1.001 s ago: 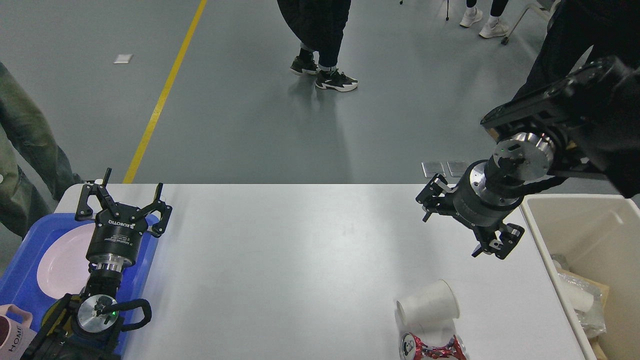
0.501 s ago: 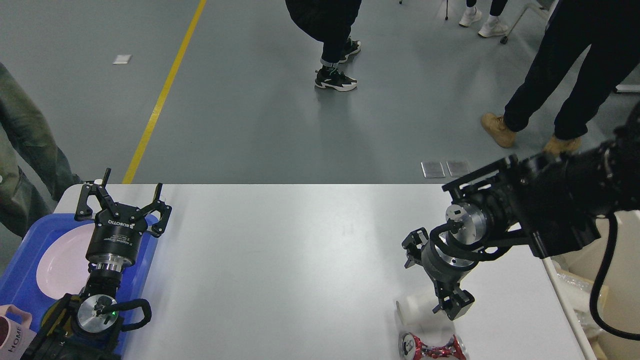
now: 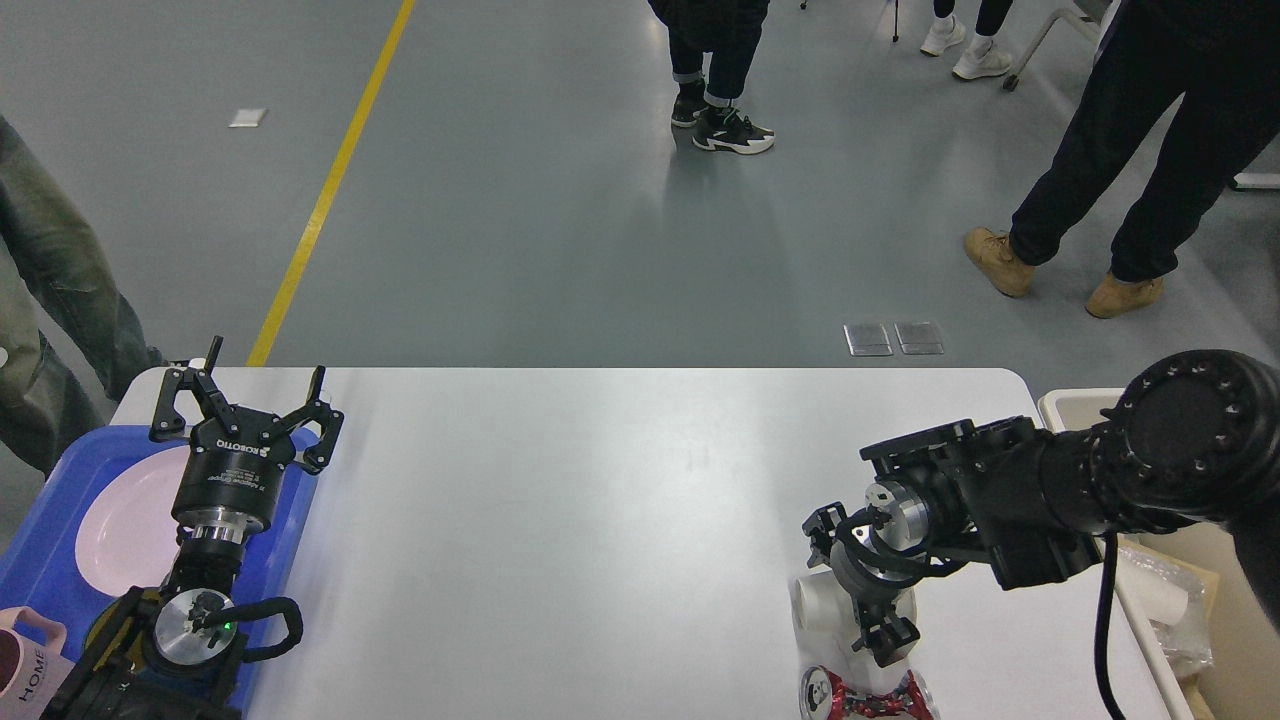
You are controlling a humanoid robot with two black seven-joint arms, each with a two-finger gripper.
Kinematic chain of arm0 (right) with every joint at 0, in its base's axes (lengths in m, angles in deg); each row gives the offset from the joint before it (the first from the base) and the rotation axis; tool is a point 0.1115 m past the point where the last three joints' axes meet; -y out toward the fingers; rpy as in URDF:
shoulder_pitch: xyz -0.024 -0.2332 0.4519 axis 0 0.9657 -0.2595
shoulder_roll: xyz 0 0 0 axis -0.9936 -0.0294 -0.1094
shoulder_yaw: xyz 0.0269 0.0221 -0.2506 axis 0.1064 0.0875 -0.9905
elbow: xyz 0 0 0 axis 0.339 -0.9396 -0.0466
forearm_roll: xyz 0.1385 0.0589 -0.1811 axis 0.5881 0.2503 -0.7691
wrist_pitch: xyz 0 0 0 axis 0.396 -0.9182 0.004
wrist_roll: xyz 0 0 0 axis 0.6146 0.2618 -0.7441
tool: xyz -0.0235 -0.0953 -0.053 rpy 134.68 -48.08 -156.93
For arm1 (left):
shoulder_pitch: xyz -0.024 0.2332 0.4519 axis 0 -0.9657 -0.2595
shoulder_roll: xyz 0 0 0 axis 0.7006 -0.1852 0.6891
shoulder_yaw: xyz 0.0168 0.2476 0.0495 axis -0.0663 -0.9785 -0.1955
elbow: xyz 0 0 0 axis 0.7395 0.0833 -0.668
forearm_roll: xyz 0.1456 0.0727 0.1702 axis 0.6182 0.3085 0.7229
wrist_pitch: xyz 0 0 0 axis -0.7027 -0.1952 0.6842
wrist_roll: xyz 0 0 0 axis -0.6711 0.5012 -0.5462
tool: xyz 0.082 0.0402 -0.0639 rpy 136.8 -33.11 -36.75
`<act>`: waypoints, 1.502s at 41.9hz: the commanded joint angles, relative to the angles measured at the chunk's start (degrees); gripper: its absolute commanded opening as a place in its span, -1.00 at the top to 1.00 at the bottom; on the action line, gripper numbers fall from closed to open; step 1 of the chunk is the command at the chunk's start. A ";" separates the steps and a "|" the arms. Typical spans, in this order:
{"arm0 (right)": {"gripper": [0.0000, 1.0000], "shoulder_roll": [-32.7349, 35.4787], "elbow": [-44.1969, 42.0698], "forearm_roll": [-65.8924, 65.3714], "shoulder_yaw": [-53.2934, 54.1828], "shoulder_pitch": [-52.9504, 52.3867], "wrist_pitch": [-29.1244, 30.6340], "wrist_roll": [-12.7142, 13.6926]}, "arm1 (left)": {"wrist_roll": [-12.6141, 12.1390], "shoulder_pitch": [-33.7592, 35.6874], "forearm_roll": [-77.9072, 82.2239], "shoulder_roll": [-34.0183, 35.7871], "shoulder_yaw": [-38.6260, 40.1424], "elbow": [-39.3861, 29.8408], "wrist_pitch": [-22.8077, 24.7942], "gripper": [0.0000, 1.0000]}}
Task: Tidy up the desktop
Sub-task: 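Lower the right gripper onto the second white paper cup and grasp it, then lift the white cup and carry it into the white bin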
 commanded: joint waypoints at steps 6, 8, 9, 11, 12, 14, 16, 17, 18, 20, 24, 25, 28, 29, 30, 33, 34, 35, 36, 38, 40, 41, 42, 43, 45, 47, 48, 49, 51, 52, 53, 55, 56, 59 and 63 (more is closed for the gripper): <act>-0.98 -0.06 -1.89 0.15 -0.03 0.94 -0.03 0.09 | 0.00 0.00 0.00 0.00 0.00 0.00 0.00 -0.94; -0.96 0.03 -1.98 0.23 -0.12 0.94 -0.03 0.09 | 0.00 0.00 0.00 0.00 0.00 0.00 0.00 -0.94; -0.95 0.11 -2.07 0.32 -0.12 0.94 -0.03 0.09 | 0.00 0.00 0.00 0.00 0.00 0.00 0.00 -0.94; -0.95 0.11 -2.33 0.50 -0.12 0.94 -0.11 0.18 | 0.00 0.00 0.00 0.00 0.00 0.00 0.00 -0.94; -0.94 0.11 -2.51 0.58 -0.20 1.02 -0.11 0.18 | 0.00 0.00 0.00 0.00 0.00 0.00 0.00 -0.94; -0.90 0.11 -2.95 0.67 -0.20 1.20 -0.46 0.18 | 0.00 0.00 0.00 0.00 0.00 0.00 0.00 -0.94; -0.89 0.20 -3.12 0.67 -0.20 1.64 -1.16 0.18 | 0.00 0.00 0.00 0.00 0.00 0.00 0.00 -0.94; -0.88 0.20 -3.12 0.67 -0.20 1.90 -2.21 0.18 | 0.00 0.00 0.00 0.00 0.00 0.00 0.00 -0.94; -0.88 0.20 -3.12 0.59 -0.20 1.99 -2.83 0.18 | 0.00 0.00 0.00 0.00 0.00 0.00 0.00 -0.94; -0.87 0.20 -3.12 0.59 -0.20 1.99 -3.98 0.18 | 0.00 0.00 0.00 0.00 0.00 0.00 0.00 -0.94; -0.73 0.29 -3.12 0.59 -0.20 2.08 -4.95 0.18 | 0.00 0.00 0.00 0.00 0.00 0.00 0.00 -0.94; -0.69 0.29 -3.12 0.67 -0.20 2.08 -4.95 0.18 | 0.00 0.00 0.00 0.00 0.00 0.00 0.00 -0.94; -0.49 0.29 -3.12 0.67 -0.20 2.08 -4.95 0.18 | 0.00 0.00 0.00 0.00 0.00 0.00 0.00 -0.94; -0.42 0.29 -3.12 0.67 -0.20 2.16 -4.77 0.18 | 0.00 0.00 0.00 0.00 0.00 0.00 0.00 -0.94; -0.38 0.38 -3.12 0.67 -0.20 2.08 -4.77 0.18 | 0.00 0.00 0.00 0.00 0.00 0.00 0.00 -0.94; -0.17 0.46 -2.95 0.67 -0.20 1.90 -4.51 0.27 | 0.00 0.00 0.00 0.00 0.00 0.00 0.00 -0.94; -0.11 0.46 -2.86 0.67 -0.20 1.90 -4.33 0.27 | 0.00 0.00 0.00 0.00 0.00 0.00 0.00 -0.94; -0.05 0.46 -2.77 0.59 -0.20 1.73 -4.33 0.35 | 0.00 0.00 0.00 0.00 0.00 0.00 0.00 -0.94; 0.01 0.46 -2.60 0.67 -0.20 1.55 -4.25 0.36 | 0.00 0.00 0.00 0.00 0.00 0.00 0.00 -0.94; 0.15 0.64 -2.33 0.58 -0.20 1.29 -4.16 0.44 | 0.00 0.00 0.00 0.00 0.00 0.00 0.00 -0.94; 0.23 0.90 -2.16 0.58 -0.20 1.11 -4.07 0.44 | 0.00 0.00 0.00 0.00 0.00 0.00 0.00 -0.94; 0.29 0.99 -2.07 0.58 -0.20 0.94 -3.98 0.44 | 0.00 0.00 0.00 0.00 0.00 0.00 0.00 -0.94; 0.34 1.08 -1.98 0.50 -0.20 0.76 -3.89 0.44 | 0.00 0.00 0.00 0.00 0.00 0.00 0.00 -0.94; 0.41 1.25 -1.63 0.50 -0.20 0.59 -3.81 0.44 | 0.00 0.00 0.00 0.00 0.00 0.00 0.00 -0.94; 0.65 2.04 -0.76 0.23 -0.20 -0.03 -3.72 0.36 | 0.00 0.00 0.00 0.00 0.00 0.00 0.00 -0.94; 0.96 2.92 0.47 0.15 -0.20 -0.91 -3.19 0.44 | 0.00 0.00 0.00 0.00 0.00 0.00 0.00 -0.94; 1.00 3.36 1.09 0.06 -0.20 -1.52 -2.76 0.44 | 0.00 0.00 0.00 0.00 0.00 0.00 0.00 -0.94; 1.00 3.71 1.53 0.06 -0.29 -2.13 -2.05 0.44 | 0.00 0.00 0.00 0.00 0.00 0.00 0.00 -0.94; 1.00 4.15 2.32 -0.03 -0.38 -3.10 -0.82 0.44 | 0.00 0.00 0.00 0.00 0.00 0.00 0.00 -0.94; 1.00 4.42 2.67 -0.03 -0.55 -3.72 -0.21 0.53 | 0.00 0.00 0.00 0.00 0.00 0.00 0.00 -0.94; 1.00 4.59 3.11 -0.12 -0.73 -4.24 0.49 0.53 | 0.00 0.00 0.00 0.00 0.00 0.00 0.00 -0.94; 1.00 5.47 4.78 -0.38 -1.52 -6.53 2.25 0.71 | 0.00 0.00 0.00 0.00 0.00 0.00 0.00 -0.94; 1.00 5.74 5.66 -0.90 -1.96 -7.58 2.87 0.79 | 0.00 0.00 0.00 0.00 0.00 0.00 0.00 -0.94; 1.00 6.88 9.17 -2.75 -3.80 -11.62 5.15 0.71 | 0.00 0.00 0.00 0.00 0.00 0.00 0.00 -0.94; 1.00 8.02 13.48 -5.12 -6.09 -17.95 8.66 0.71 | 0.00 0.00 0.00 0.00 0.00 0.00 0.00 -0.94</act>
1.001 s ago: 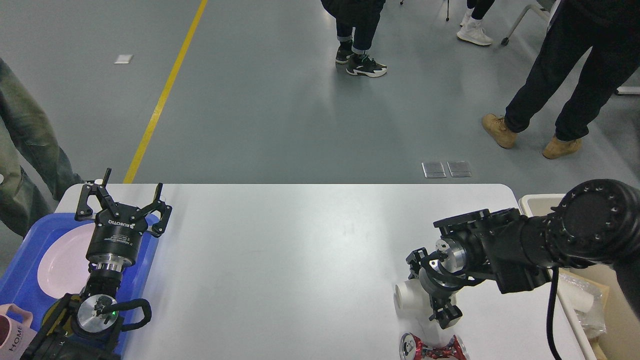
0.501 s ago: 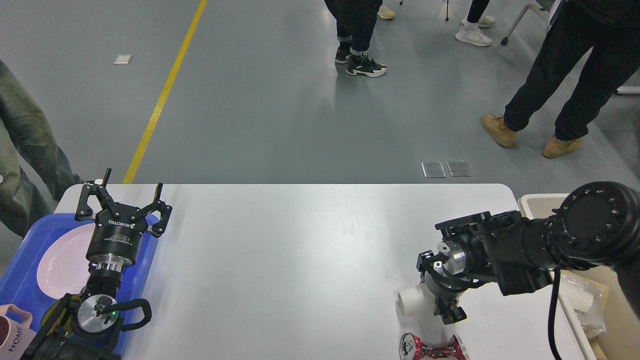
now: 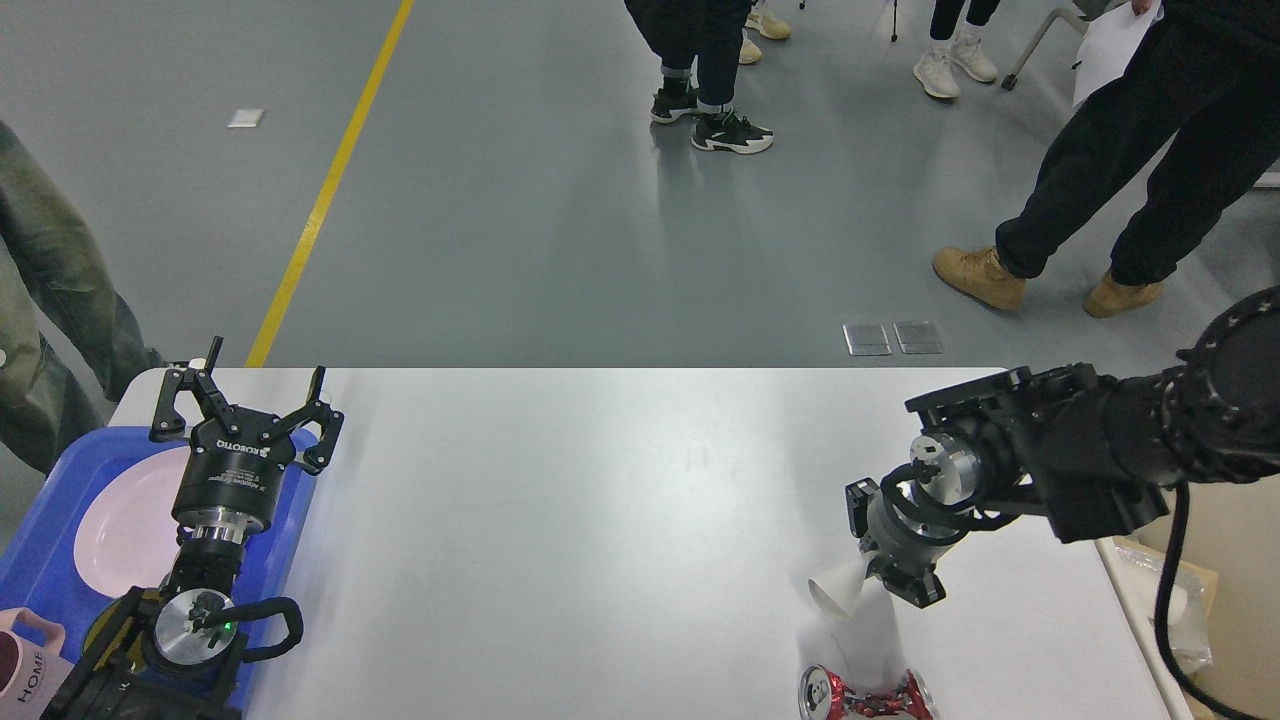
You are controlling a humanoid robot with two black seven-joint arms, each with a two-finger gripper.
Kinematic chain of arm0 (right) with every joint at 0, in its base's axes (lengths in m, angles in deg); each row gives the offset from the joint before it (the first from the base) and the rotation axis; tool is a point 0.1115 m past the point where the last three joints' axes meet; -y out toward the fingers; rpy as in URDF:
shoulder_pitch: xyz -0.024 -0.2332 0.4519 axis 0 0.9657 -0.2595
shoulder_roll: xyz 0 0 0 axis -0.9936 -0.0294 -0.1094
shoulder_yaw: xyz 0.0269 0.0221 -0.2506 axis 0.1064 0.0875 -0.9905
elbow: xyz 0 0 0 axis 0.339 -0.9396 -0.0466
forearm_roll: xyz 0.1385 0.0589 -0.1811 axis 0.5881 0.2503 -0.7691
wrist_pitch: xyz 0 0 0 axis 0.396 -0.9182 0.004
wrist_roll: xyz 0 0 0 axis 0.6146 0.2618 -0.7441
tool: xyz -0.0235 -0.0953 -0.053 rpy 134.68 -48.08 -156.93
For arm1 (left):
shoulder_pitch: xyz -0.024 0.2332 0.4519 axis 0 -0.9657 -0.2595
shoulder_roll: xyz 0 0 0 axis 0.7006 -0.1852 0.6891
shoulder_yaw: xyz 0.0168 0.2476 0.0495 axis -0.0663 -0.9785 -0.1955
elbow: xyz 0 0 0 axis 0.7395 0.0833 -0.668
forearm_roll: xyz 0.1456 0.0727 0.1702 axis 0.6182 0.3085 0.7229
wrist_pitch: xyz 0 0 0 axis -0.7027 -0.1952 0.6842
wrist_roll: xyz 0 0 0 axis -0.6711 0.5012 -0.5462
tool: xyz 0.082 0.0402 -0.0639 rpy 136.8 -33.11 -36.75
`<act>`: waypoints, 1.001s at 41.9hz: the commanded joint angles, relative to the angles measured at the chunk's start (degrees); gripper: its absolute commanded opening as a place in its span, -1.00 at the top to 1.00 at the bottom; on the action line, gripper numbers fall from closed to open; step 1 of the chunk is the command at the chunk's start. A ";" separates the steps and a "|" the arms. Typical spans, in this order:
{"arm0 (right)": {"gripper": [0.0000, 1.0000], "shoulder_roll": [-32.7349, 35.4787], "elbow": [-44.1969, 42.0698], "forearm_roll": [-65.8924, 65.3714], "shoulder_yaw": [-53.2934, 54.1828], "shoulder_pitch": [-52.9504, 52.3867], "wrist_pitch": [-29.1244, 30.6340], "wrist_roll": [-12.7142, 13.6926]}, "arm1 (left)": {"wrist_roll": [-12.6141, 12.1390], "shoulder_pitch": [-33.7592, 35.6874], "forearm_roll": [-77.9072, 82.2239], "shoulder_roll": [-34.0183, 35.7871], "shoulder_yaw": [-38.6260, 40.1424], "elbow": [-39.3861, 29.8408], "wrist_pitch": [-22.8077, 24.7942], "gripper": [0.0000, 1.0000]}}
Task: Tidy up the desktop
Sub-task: 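Lift the white cup and carry it into the white bin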
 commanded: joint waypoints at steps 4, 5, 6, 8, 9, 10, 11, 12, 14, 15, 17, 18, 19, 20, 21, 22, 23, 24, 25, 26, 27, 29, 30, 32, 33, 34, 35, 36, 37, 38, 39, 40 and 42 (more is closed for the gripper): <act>1.00 2.11 9.41 -9.33 -6.47 -16.05 12.45 -0.10 | 0.00 0.00 0.01 0.00 0.00 0.00 0.00 -0.94; 1.00 2.11 10.20 -11.09 -7.26 -18.07 14.55 -0.10 | 0.00 0.00 0.01 0.00 0.00 0.00 0.00 -0.94; 1.00 2.11 11.08 -13.02 -7.97 -20.09 16.66 -0.27 | 0.00 0.00 0.01 0.00 0.00 0.00 0.00 -0.94; 1.00 2.28 13.28 -18.38 -9.11 -25.28 22.82 -0.54 | 0.00 0.00 0.01 0.00 0.00 0.00 0.00 -0.94; 1.00 3.16 14.51 -21.36 -9.46 -28.52 26.40 -0.63 | 0.00 0.00 0.01 0.00 0.00 0.00 0.00 -0.94; 1.00 3.69 15.13 -22.78 -9.64 -30.03 28.27 -0.63 | 0.00 0.00 0.01 0.00 0.00 0.00 0.00 -0.94; 1.00 4.21 15.74 -24.19 -9.73 -31.52 29.94 -0.63 | 0.00 0.00 0.01 0.00 0.00 0.00 0.00 -0.94; 1.00 4.57 16.36 -25.42 -9.82 -32.84 31.78 -0.71 | 0.00 0.00 0.01 0.00 0.00 0.00 0.00 -0.94; 1.00 5.09 17.50 -27.62 -9.82 -35.48 35.04 -0.80 | 0.00 0.00 0.01 0.00 0.00 0.00 0.00 -0.94; 1.00 5.18 18.03 -28.59 -9.82 -36.80 36.79 -0.89 | 0.00 0.00 0.01 0.00 0.00 0.00 0.00 -0.94; 1.00 5.36 19.00 -30.00 -9.82 -39.52 39.96 -1.33 | 0.00 0.00 0.01 0.00 0.00 0.00 0.00 -0.94; 1.00 5.45 19.61 -30.53 -9.73 -41.02 41.63 -1.77 | 0.00 0.00 0.01 0.00 0.00 0.00 0.00 -0.94; 1.00 5.54 20.31 -30.88 -9.73 -42.42 42.86 -2.20 | 0.00 0.00 0.01 0.00 0.00 0.00 0.00 -0.94; 1.00 5.71 21.19 -31.23 -9.64 -43.83 43.92 -2.82 | 0.00 0.00 0.01 0.00 0.00 0.00 0.00 -0.94; 1.00 5.89 21.98 -31.76 -9.64 -45.24 44.80 -3.43 | 0.00 0.00 0.01 0.00 0.00 0.00 0.00 -0.94; 1.00 5.98 22.95 -32.28 -9.56 -46.64 45.42 -4.05 | 0.00 0.00 0.01 0.00 0.00 0.00 0.00 -0.94; 1.00 6.06 23.91 -32.90 -9.55 -47.96 45.86 -4.84 | 0.00 0.00 0.01 0.00 0.00 0.00 0.00 -0.94; 1.00 6.15 24.71 -33.60 -9.47 -49.11 46.04 -5.63 | 0.00 0.00 0.01 0.00 0.00 0.00 0.00 -0.94; 1.00 6.24 25.50 -34.13 -9.47 -50.07 46.13 -6.25 | 0.00 0.00 0.01 0.00 0.00 0.00 0.00 -0.94; 1.00 6.24 26.11 -34.48 -9.47 -50.87 46.13 -6.95 | 0.00 0.00 0.01 0.00 0.00 0.00 0.00 -0.94; 1.00 6.33 26.38 -34.66 -9.47 -51.48 46.22 -7.48 | 0.00 0.00 0.01 0.00 0.00 0.00 0.00 -0.94; 1.00 6.50 26.73 -34.75 -9.55 -51.93 46.30 -7.92 | 0.00 0.00 0.01 0.00 0.00 0.00 0.00 -0.94; 1.00 6.68 26.74 -34.75 -9.55 -51.84 46.30 -7.92 | 0.00 0.00 0.01 0.00 0.00 0.00 0.00 -0.94; 1.00 6.77 26.74 -34.75 -9.55 -51.84 46.30 -7.92 | 0.00 0.00 0.01 0.00 0.00 0.00 0.00 -0.94; 1.00 6.77 26.74 -34.75 -9.55 -51.84 46.30 -7.92 | 0.00 0.00 0.01 0.00 0.00 0.00 0.00 -0.94; 1.00 6.77 26.74 -34.84 -9.55 -51.84 46.30 -7.92 | 0.00 0.00 0.01 0.00 0.00 0.00 0.00 -0.94; 1.00 6.77 26.74 -34.84 -9.55 -51.76 46.30 -7.92 | 0.00 0.00 0.01 0.00 0.00 0.00 0.00 -0.94; 1.00 6.77 26.74 -34.84 -9.64 -51.75 46.30 -7.92 | 0.00 0.00 0.01 0.00 0.00 0.00 0.00 -0.94; 1.00 6.77 26.74 -34.84 -9.73 -51.67 46.22 -7.92 | 0.00 0.00 0.01 0.00 0.00 0.00 0.00 -0.94; 1.00 6.77 26.74 -34.84 -9.73 -51.67 46.22 -7.92 | 0.00 0.00 0.01 0.00 0.00 0.00 0.00 -0.94; 1.00 6.77 26.74 -34.84 -9.82 -51.67 46.13 -7.92 | 0.00 0.00 0.01 0.00 0.00 0.00 0.00 -0.94; 1.00 6.85 26.74 -34.84 -9.91 -51.67 46.13 -7.92 | 0.00 0.00 0.01 0.00 0.00 0.00 0.00 -0.94; 1.00 6.86 26.56 -34.84 -10.26 -51.67 45.78 -7.92 | 0.00 0.00 0.01 0.00 0.00 0.00 0.00 -0.94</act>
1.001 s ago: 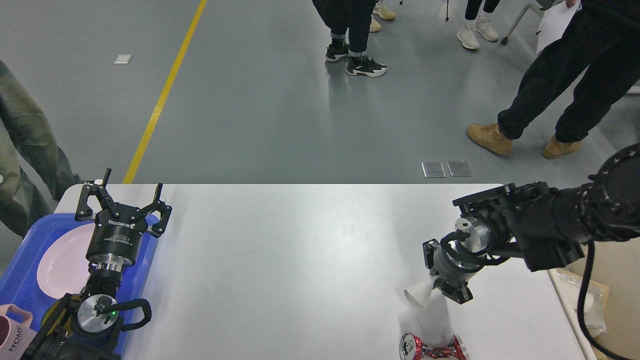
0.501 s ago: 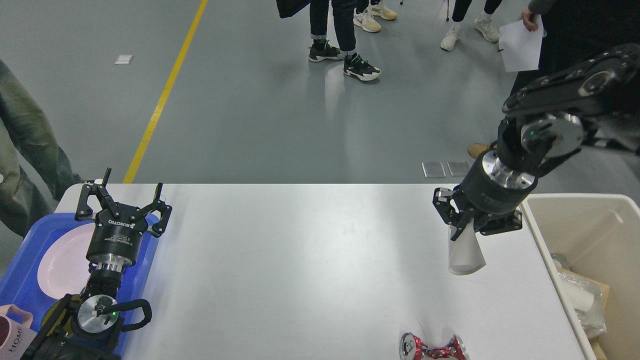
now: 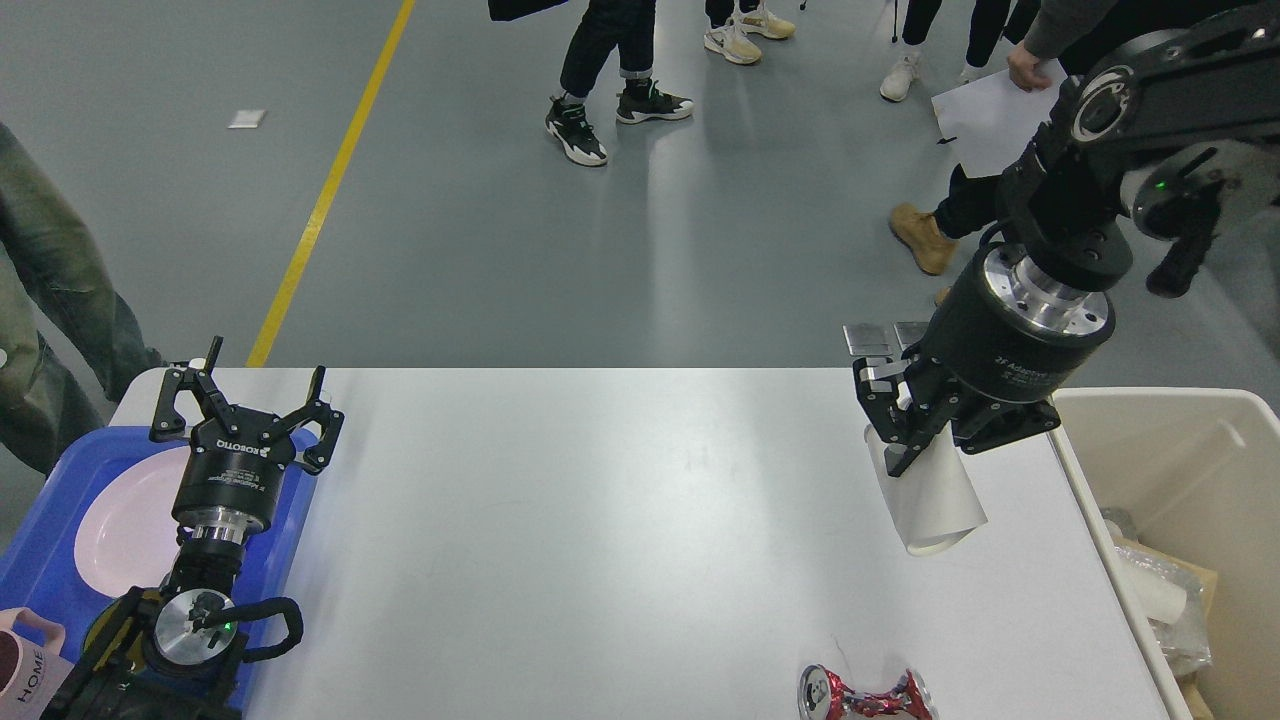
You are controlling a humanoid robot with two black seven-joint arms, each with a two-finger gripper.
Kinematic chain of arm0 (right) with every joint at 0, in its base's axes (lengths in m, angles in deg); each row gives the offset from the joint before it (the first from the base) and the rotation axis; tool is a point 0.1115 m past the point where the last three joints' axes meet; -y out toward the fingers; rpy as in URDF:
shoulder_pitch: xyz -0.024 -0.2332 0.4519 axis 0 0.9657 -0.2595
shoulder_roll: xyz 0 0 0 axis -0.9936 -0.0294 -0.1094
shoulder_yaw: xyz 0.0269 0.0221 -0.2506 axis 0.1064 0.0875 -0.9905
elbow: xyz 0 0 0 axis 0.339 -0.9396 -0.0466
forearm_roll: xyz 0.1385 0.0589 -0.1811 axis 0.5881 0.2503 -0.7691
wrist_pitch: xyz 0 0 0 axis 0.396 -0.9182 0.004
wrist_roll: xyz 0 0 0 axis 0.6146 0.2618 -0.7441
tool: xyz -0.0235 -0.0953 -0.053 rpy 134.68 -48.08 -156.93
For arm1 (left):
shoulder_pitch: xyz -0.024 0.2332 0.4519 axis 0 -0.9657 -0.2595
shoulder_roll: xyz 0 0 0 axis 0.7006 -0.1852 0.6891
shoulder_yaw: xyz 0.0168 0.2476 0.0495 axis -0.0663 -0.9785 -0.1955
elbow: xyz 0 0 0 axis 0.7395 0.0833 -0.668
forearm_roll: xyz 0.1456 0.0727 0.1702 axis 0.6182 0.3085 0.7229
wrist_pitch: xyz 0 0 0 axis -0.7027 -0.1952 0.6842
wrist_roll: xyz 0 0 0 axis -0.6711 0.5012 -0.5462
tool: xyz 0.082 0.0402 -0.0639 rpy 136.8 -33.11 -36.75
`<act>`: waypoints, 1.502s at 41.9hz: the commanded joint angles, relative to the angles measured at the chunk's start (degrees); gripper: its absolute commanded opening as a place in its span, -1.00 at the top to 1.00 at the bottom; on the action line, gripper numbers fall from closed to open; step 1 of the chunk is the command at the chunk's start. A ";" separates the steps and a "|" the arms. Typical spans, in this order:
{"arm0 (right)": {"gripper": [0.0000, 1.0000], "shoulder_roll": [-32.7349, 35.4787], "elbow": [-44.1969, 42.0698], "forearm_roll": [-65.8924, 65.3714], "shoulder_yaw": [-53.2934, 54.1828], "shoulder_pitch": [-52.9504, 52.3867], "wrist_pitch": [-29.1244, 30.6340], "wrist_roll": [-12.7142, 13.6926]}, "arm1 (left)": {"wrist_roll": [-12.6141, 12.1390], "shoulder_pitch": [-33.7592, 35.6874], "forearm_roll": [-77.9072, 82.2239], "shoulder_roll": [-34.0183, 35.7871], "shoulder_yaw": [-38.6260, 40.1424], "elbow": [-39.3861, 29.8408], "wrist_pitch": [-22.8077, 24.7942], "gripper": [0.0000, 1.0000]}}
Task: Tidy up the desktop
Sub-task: 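Lift the white cup and carry it into the white bin, then release the cup inside the bin with the right gripper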
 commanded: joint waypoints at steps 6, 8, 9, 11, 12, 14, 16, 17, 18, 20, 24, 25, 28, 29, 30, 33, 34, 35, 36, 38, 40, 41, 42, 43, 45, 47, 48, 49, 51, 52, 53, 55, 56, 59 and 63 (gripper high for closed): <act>1.00 2.28 -1.49 -0.02 -5.20 0.50 -1.98 0.08 | 0.00 -0.09 0.00 0.00 0.00 0.00 0.00 -0.94; 1.00 3.60 -2.63 -0.10 -7.48 0.93 -3.20 -0.01 | 0.00 0.00 0.00 0.00 0.00 0.00 0.00 -0.94; 1.00 4.56 -3.24 -0.28 -8.62 1.37 -3.82 -0.01 | 0.00 -0.09 0.00 0.00 0.00 0.00 0.00 -0.94; 1.00 6.84 -4.73 -0.98 -10.73 3.04 -5.22 -0.01 | 0.00 -0.09 0.00 0.00 0.00 0.00 0.00 -0.94; 1.00 8.16 -5.61 -1.42 -11.44 4.09 -5.93 -0.01 | 0.00 -0.09 0.00 0.00 0.00 0.00 0.00 -0.94; 1.00 10.88 -8.24 -2.91 -12.50 6.55 -7.42 -0.01 | 0.00 -0.09 0.00 0.00 0.00 0.00 0.00 -0.94; 1.00 13.35 -11.23 -4.32 -12.68 9.19 -8.22 -0.01 | 0.00 -0.09 0.00 0.00 0.00 0.00 0.00 -0.94; 1.00 14.66 -13.07 -5.02 -12.59 10.85 -8.57 -0.01 | 0.00 -0.09 0.00 0.00 0.00 0.00 0.00 -0.94; 1.00 15.90 -15.01 -5.64 -12.33 12.78 -8.75 -0.01 | 0.00 -0.09 0.00 0.00 0.00 0.00 0.00 -0.94; 1.00 18.18 -19.49 -6.78 -11.80 16.65 -8.92 -0.01 | 0.00 -0.09 0.00 0.00 0.00 0.00 0.00 -0.94; 1.00 21.97 -34.25 -7.40 -9.00 29.39 -9.54 -0.01 | 0.00 -0.09 0.00 0.00 0.00 0.00 0.00 -0.94; 1.00 22.32 -36.71 -7.40 -7.86 31.85 -9.80 -0.01 | 0.00 -0.09 0.00 0.00 0.00 0.00 0.00 -0.94; 1.00 22.59 -43.30 -7.49 -3.90 38.97 -10.50 -0.01 | 0.00 -0.09 0.00 0.00 0.00 0.00 0.00 -0.94; 1.00 22.68 -45.15 -7.49 -2.76 41.17 -10.85 -0.01 | 0.00 -0.09 0.00 0.00 0.00 0.00 0.00 -0.94; 1.00 22.68 -47.09 -7.49 -1.70 43.54 -11.29 -0.01 | 0.00 -0.09 0.00 0.00 0.00 0.00 0.00 -0.94; 1.00 22.50 -53.58 -7.49 1.20 52.40 -14.35 -0.01 | 0.00 -0.09 0.00 0.00 0.00 0.00 0.00 -0.94; 1.00 22.15 -55.18 -7.57 1.73 54.70 -15.68 -0.01 | 0.00 -0.09 0.00 0.00 0.00 0.00 0.00 -0.94; 1.00 21.89 -56.67 -7.49 2.26 57.08 -17.34 -0.10 | 0.00 -0.09 0.00 0.00 0.00 0.00 0.00 -0.94; 1.00 21.62 -57.90 -7.49 2.87 59.27 -19.19 -0.19 | 0.00 -0.09 0.00 0.00 0.00 0.00 0.00 -0.94; 1.00 19.35 -60.72 -7.49 5.07 66.74 -26.39 -0.10 | 0.00 -0.09 0.00 0.00 0.00 0.00 0.00 -0.94; 1.00 17.32 -62.48 -7.49 6.21 71.66 -31.83 -0.10 | 0.00 -0.09 0.00 0.00 0.00 0.00 0.00 -0.94; 1.00 16.44 -63.44 -7.49 6.48 73.86 -34.47 -0.10 | 0.00 -0.09 0.00 0.00 0.00 0.00 0.00 -0.94; 1.00 15.48 -64.67 -7.49 6.74 75.89 -36.85 -0.10 | 0.00 -0.09 0.00 0.00 0.00 0.00 0.00 -0.94; 1.00 14.51 -65.99 -7.49 6.75 77.73 -38.96 -0.10 | 0.00 0.00 0.00 0.00 0.00 0.00 0.00 -0.94; 1.00 12.05 -68.89 -7.49 6.83 81.16 -42.22 -0.10 | 0.00 -0.09 0.00 0.00 0.00 0.00 0.00 -0.94; 1.00 10.03 -71.61 -7.40 7.01 84.50 -44.42 -0.10 | 0.00 -0.09 0.00 0.00 0.00 0.00 0.00 -0.94; 1.00 8.28 -74.15 -7.40 7.01 87.74 -46.17 -0.10 | 0.00 -0.09 0.00 0.00 0.00 0.00 0.00 -0.94; 1.00 7.48 -75.48 -7.40 6.92 89.25 -46.71 -0.10 | 0.00 -0.09 0.00 0.00 0.00 0.00 0.00 -0.94; 1.00 5.63 -78.12 -7.40 6.92 92.07 -47.50 -0.10 | 0.00 -0.09 0.00 0.00 0.00 0.00 0.00 -0.94; 1.00 4.93 -79.35 -7.40 6.83 93.30 -47.86 -0.10 | 0.00 -0.09 0.00 0.00 0.00 0.00 0.00 -0.94; 1.00 4.05 -80.58 -7.40 6.75 94.53 -48.29 -0.10 | 0.00 -0.09 0.00 0.00 0.00 0.00 0.00 -0.94; 1.00 2.82 -82.17 -7.40 6.57 96.64 -49.09 -0.10 | 0.00 -0.09 0.00 0.00 0.00 0.00 0.00 -0.94; 1.00 2.29 -82.70 -7.40 6.48 97.43 -49.44 -0.10 | 0.00 -0.09 0.00 0.00 0.00 0.00 0.00 -0.94; 1.00 1.15 -83.14 -7.40 6.39 99.19 -50.58 -0.10 | 0.00 -0.09 0.00 0.00 0.00 0.00 0.00 -0.94; 1.00 0.88 -83.14 -7.40 6.48 99.90 -51.55 -0.10 | 0.00 -0.09 0.00 0.00 0.00 0.00 0.00 -0.94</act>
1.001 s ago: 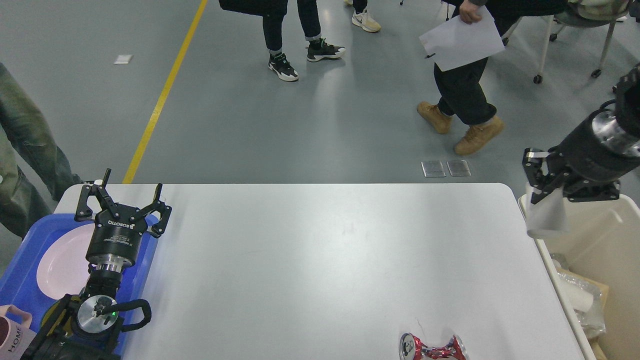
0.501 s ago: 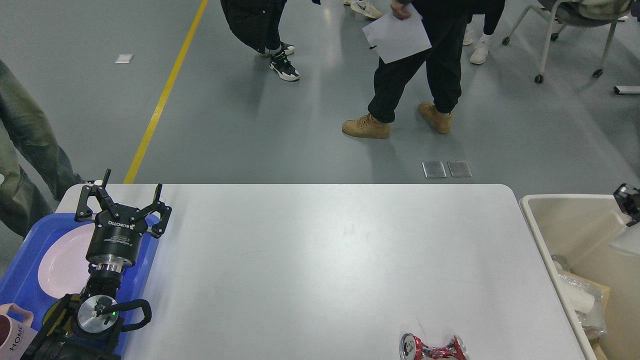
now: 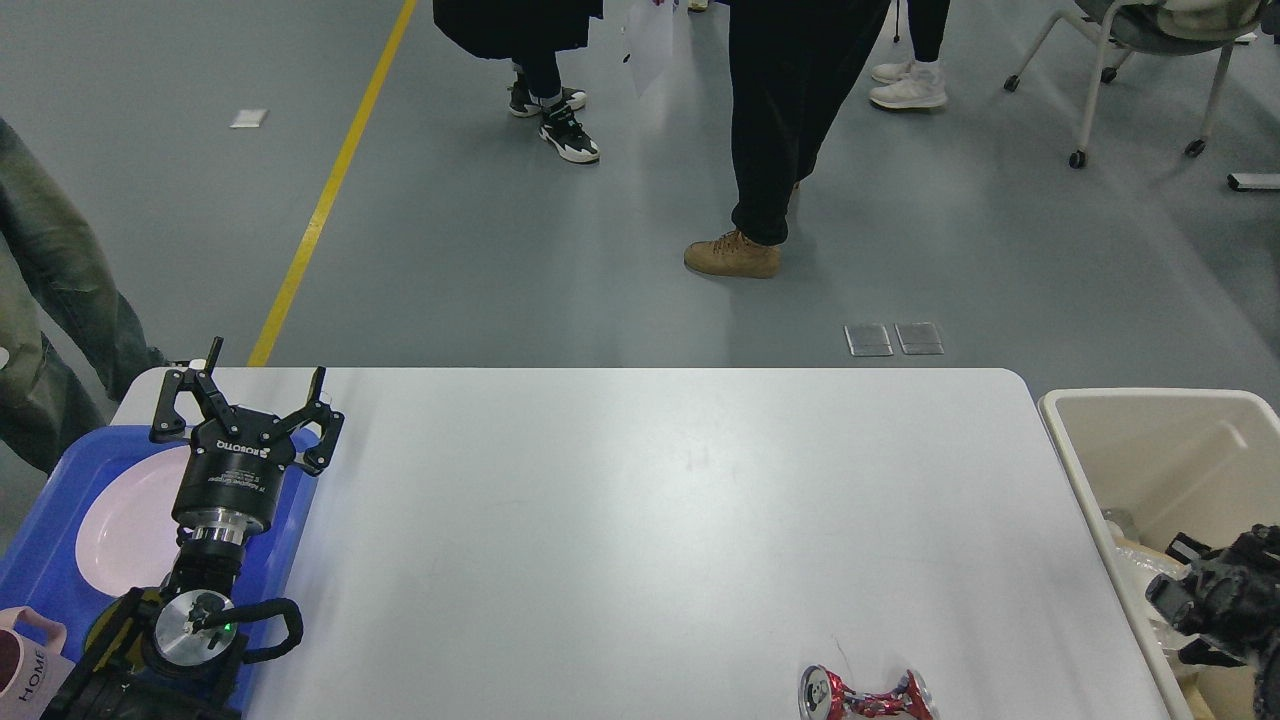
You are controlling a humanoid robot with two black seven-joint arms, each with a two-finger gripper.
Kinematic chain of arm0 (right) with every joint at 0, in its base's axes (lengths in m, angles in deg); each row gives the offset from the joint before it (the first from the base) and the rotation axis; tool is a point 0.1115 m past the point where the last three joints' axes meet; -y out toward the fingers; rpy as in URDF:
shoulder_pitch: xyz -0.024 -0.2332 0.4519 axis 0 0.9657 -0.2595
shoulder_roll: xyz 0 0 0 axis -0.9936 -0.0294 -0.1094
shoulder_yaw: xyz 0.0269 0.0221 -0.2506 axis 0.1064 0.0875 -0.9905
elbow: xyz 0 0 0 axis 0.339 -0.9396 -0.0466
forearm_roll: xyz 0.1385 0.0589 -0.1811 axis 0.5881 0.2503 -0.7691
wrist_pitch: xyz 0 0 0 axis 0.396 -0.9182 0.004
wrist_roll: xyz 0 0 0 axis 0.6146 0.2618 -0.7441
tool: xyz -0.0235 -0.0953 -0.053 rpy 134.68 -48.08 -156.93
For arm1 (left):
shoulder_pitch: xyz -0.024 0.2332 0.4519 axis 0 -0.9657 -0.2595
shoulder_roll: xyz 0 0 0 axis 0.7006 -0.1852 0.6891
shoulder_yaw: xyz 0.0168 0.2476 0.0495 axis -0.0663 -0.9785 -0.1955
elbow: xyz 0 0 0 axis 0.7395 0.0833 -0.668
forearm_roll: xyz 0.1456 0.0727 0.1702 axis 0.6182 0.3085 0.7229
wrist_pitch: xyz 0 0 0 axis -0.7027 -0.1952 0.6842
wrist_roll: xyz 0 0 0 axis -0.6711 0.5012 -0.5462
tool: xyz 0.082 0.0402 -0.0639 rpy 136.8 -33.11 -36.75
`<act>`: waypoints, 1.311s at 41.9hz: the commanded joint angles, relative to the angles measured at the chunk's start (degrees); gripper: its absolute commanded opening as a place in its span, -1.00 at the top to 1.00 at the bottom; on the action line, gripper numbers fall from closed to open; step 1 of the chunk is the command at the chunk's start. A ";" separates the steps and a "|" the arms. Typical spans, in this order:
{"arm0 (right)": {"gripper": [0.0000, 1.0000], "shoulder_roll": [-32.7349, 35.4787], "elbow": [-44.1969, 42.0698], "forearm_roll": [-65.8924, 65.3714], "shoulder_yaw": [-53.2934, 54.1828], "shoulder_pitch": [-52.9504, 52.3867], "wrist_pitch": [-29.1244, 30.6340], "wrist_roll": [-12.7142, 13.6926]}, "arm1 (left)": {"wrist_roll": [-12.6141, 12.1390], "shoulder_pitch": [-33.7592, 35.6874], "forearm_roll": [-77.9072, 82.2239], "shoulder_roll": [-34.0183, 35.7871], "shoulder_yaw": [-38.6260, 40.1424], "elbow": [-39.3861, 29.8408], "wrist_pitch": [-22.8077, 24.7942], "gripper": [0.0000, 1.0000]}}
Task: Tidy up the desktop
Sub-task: 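Release the cup inside the bin with the right gripper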
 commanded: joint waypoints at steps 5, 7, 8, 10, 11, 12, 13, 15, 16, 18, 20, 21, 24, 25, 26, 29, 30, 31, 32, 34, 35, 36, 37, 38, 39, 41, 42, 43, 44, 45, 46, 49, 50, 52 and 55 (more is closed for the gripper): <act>1.00 -0.69 -0.30 0.00 -0.15 1.92 -1.16 0.00 | 0.00 0.00 0.00 0.00 0.00 0.00 0.00 -0.94; 1.00 -0.78 -0.30 0.00 -0.15 2.18 -1.16 0.00 | 0.00 0.00 0.00 0.00 0.00 0.00 0.00 -0.94; 1.00 -0.78 -0.30 0.00 -0.15 2.18 -1.16 0.00 | 0.00 0.00 0.00 0.00 0.00 0.00 0.00 -0.94; 1.00 -0.78 -0.22 0.00 -0.07 2.18 -1.16 0.00 | 0.00 0.00 0.00 0.00 0.00 0.00 0.00 -0.94; 1.00 -0.87 -0.21 0.00 -0.07 2.27 -1.16 0.00 | 0.00 0.00 0.00 0.00 0.00 0.00 0.00 -0.94; 1.00 -0.96 -0.21 0.00 -0.07 2.27 -1.16 0.00 | 0.00 0.00 0.00 0.00 0.00 0.00 0.00 -0.94; 1.00 -1.13 -0.21 0.00 0.02 2.27 -1.16 0.00 | 0.00 0.00 0.00 0.00 0.00 0.00 0.00 -0.94; 0.88 -1.13 -0.21 0.00 -0.06 2.18 -1.16 0.00 | 0.00 0.00 0.00 0.00 0.00 0.00 0.00 -0.94; 0.64 -1.22 -0.21 0.00 -0.07 2.18 -1.34 0.00 | 0.00 0.00 0.00 0.00 0.00 0.00 0.00 -0.94; -0.04 -1.22 -0.21 0.00 -0.06 2.10 -1.43 0.00 | 0.00 0.00 0.00 0.00 0.00 0.00 0.00 -0.94; -0.82 -1.22 -0.30 0.00 -0.07 1.92 -1.87 0.00 | 0.00 0.00 0.00 0.00 0.00 0.00 0.00 -0.94; -1.00 -1.22 -0.22 0.00 0.02 1.75 -2.04 0.00 | 0.00 0.00 0.00 0.00 0.00 0.00 0.00 -0.94; -1.00 -1.22 0.31 0.00 0.11 1.66 -2.40 0.09 | 0.00 0.00 0.00 0.00 0.00 0.00 0.00 -0.94; -1.00 -1.22 0.31 0.00 0.28 1.57 -2.40 0.00 | 0.00 0.00 0.00 0.00 0.00 0.00 0.00 -0.94; -1.00 -1.22 0.31 0.00 0.29 1.48 -2.40 0.00 | 0.00 0.00 0.00 0.00 0.00 0.00 0.00 -0.94; -1.00 -1.22 0.40 0.00 0.37 1.48 -2.40 0.00 | 0.00 0.00 0.00 0.00 0.00 0.00 0.00 -0.94; -1.00 -1.13 0.40 0.00 0.37 1.48 -2.40 0.00 | 0.00 0.00 0.00 0.00 0.00 0.00 0.00 -0.94; -1.00 -1.13 0.40 0.00 0.37 1.48 -2.40 0.00 | 0.00 0.00 0.00 0.00 0.00 0.00 0.00 -0.94; -1.00 -1.13 0.49 0.00 0.37 1.39 -2.40 0.00 | 0.00 0.00 0.00 0.00 0.00 0.00 0.00 -0.94; -1.00 -1.13 0.49 0.00 0.37 1.39 -2.40 0.09 | 0.00 0.00 0.00 0.00 0.00 0.00 0.00 -0.94; -1.00 -1.13 0.49 0.00 0.37 1.31 -2.40 0.09 | 0.00 0.00 0.00 0.00 0.00 0.00 0.00 -0.94; -1.00 -1.13 0.58 0.00 0.37 1.30 -2.40 0.00 | 0.00 0.00 0.00 0.00 0.00 0.00 0.00 -0.94; -1.00 -1.13 0.49 0.00 0.37 1.30 -2.40 0.00 | 0.00 0.00 0.00 0.00 0.00 0.00 0.00 -0.94; -1.00 -1.13 0.58 0.00 0.29 1.22 -2.40 0.09 | 0.00 0.00 0.00 0.00 0.00 0.00 0.00 -0.94; -1.00 -1.13 0.58 0.00 0.29 1.04 -2.31 0.00 | 0.00 0.00 0.00 0.00 0.00 0.00 0.00 -0.94; -1.00 -0.87 0.66 0.00 0.29 0.34 -2.22 0.00 | 0.00 0.00 0.00 0.00 0.00 0.00 0.00 -0.94; -1.00 -0.70 0.75 0.00 0.37 -0.27 -1.87 0.00 | 0.00 0.08 0.00 0.00 0.00 0.00 0.00 -0.94; -1.00 -0.52 0.84 0.00 0.55 -0.89 -1.61 0.00 | 0.00 0.00 0.00 0.00 0.00 0.00 0.00 -0.94; -1.00 -0.34 1.19 0.00 0.55 -1.68 -1.52 0.00 | 0.00 0.00 0.00 0.00 0.00 0.00 0.00 -0.94; -1.00 -0.08 1.71 0.00 0.55 -2.47 -1.43 0.00 | 0.00 0.00 0.00 0.00 0.00 0.00 0.00 -0.94; -1.00 0.44 2.33 0.00 0.55 -3.17 -1.43 0.00 | 0.00 0.08 0.00 0.00 0.00 0.00 0.00 -0.94; -1.00 2.46 5.66 -0.09 0.02 -5.89 -1.17 -0.08 | 0.00 0.00 0.00 0.00 0.00 0.00 0.00 -0.94; -1.00 4.04 8.63 -0.17 -0.15 -9.30 -0.21 -0.17 | 0.00 0.08 0.00 0.00 0.00 0.00 0.00 -0.94; -1.00 5.80 11.72 -0.26 -0.41 -13.61 1.38 -0.52 | 0.00 0.00 0.00 0.00 0.00 0.00 0.00 -0.94; -1.00 8.52 18.04 -1.83 -1.90 -22.21 5.84 -1.49 | 0.00 0.00 0.00 0.00 0.00 0.00 0.00 -0.94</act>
